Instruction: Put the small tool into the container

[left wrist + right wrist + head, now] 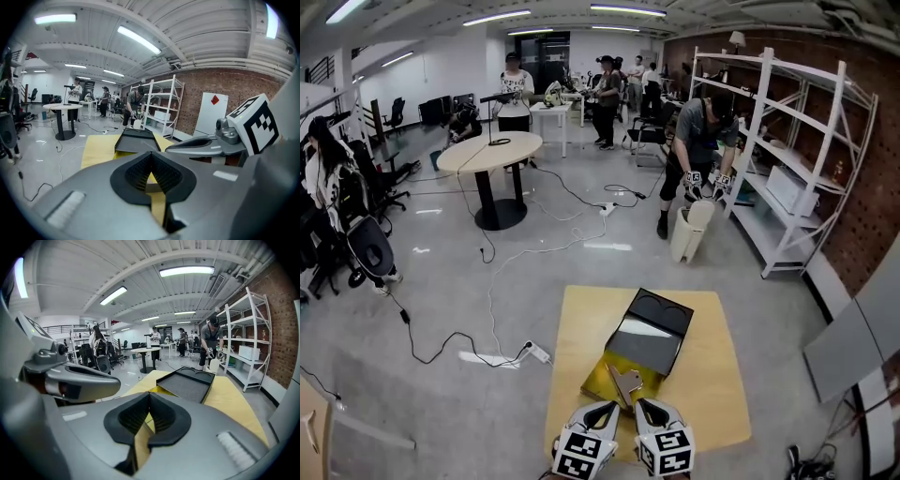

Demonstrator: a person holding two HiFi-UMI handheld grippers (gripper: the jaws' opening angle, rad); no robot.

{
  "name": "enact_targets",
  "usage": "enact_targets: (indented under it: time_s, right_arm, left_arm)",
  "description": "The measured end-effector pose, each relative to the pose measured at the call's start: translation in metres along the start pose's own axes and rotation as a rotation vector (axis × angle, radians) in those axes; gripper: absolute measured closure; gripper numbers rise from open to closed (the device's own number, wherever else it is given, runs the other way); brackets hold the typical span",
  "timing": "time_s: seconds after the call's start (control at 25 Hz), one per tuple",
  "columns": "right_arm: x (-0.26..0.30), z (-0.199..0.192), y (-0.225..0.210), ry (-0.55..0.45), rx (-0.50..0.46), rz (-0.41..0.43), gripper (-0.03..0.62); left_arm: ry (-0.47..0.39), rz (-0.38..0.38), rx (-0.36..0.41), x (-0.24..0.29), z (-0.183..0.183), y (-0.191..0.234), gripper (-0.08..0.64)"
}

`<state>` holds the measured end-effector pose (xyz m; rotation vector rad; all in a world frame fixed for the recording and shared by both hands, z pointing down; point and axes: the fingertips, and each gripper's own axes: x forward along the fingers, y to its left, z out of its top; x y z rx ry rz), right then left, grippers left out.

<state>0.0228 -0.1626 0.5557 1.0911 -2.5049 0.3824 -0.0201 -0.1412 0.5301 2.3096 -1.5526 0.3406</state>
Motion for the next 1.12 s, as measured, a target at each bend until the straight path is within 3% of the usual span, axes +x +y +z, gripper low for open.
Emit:
enact_targets:
  time_s: [0.52,1.12]
  right_arm:
    - [-0.001,0.022,0.021,-0.055,-0.016,0.058,0.586]
    - [0.005,0.037,0.025,-0.091,-0.009,0.07,0.586]
  left_arm:
    - [0.0,-0.002,0.022,0.008,0.0,0.007,0.551]
    - [-0.002,0.007,0.052,0.009,0.013,0.017,0.551]
